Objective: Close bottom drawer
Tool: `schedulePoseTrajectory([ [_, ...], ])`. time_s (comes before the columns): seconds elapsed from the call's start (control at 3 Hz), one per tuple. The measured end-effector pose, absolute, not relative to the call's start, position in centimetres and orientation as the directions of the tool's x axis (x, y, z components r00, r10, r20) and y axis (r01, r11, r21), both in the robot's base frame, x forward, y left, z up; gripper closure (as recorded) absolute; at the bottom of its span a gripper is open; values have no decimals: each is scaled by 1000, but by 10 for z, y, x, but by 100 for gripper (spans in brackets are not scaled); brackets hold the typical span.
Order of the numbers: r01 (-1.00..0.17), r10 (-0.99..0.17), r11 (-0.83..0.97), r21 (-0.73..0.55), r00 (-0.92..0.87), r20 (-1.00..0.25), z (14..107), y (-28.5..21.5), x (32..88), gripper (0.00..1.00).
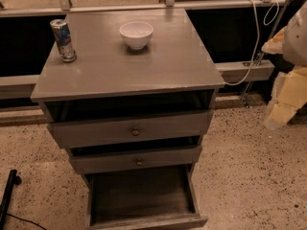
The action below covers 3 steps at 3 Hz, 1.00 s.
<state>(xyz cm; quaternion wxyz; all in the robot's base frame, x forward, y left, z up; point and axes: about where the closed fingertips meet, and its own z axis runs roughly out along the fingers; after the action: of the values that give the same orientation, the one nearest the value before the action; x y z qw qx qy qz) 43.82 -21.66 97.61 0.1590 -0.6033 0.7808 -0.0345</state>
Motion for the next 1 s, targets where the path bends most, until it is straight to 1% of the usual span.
schedulePoseTrajectory([
  [0.33, -929, -953, 272, -253, -222, -208, 977, -216, 439, 0],
  [0.67, -929, -946, 267, -257, -201, -255, 954, -207, 441, 0],
  [1.0, -948, -923, 199, -248, -97, -371, 906, -170, 417, 0],
])
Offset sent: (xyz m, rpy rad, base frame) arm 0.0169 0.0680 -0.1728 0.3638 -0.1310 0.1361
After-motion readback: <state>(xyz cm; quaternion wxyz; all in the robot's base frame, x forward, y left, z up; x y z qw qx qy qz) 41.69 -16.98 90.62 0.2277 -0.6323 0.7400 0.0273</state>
